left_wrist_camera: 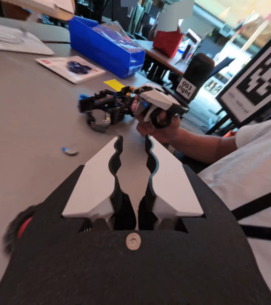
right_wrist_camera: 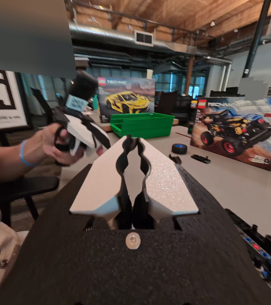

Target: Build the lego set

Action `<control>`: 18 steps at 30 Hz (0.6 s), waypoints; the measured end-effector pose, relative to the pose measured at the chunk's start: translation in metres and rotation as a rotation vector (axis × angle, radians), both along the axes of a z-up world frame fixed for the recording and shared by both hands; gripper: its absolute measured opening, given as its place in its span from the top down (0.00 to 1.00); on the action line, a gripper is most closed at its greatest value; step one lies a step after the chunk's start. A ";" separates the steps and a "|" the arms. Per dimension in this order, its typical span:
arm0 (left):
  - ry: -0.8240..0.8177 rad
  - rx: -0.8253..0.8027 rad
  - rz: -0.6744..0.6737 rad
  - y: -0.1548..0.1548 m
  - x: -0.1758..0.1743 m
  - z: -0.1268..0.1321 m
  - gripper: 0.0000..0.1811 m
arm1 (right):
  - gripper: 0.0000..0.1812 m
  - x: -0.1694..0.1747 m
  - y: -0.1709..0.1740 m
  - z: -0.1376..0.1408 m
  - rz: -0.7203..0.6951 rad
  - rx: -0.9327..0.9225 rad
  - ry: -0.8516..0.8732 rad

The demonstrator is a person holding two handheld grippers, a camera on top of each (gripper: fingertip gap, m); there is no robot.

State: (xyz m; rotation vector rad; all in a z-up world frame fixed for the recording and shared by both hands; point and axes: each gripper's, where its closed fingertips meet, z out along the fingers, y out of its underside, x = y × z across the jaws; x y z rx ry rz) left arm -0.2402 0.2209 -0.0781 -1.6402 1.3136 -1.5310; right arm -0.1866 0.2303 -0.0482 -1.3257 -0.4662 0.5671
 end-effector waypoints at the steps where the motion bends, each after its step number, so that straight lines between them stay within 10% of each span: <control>1: -0.022 -0.068 -0.033 -0.009 0.011 -0.002 0.85 | 0.96 0.000 -0.003 0.003 0.017 0.019 0.016; 8: -0.176 -0.477 -0.138 -0.030 0.033 0.010 0.87 | 0.96 -0.017 -0.020 0.008 0.077 0.157 -0.069; 18: -0.188 -0.522 -0.221 -0.040 0.030 0.008 0.91 | 0.96 -0.029 -0.018 -0.006 0.059 0.161 -0.192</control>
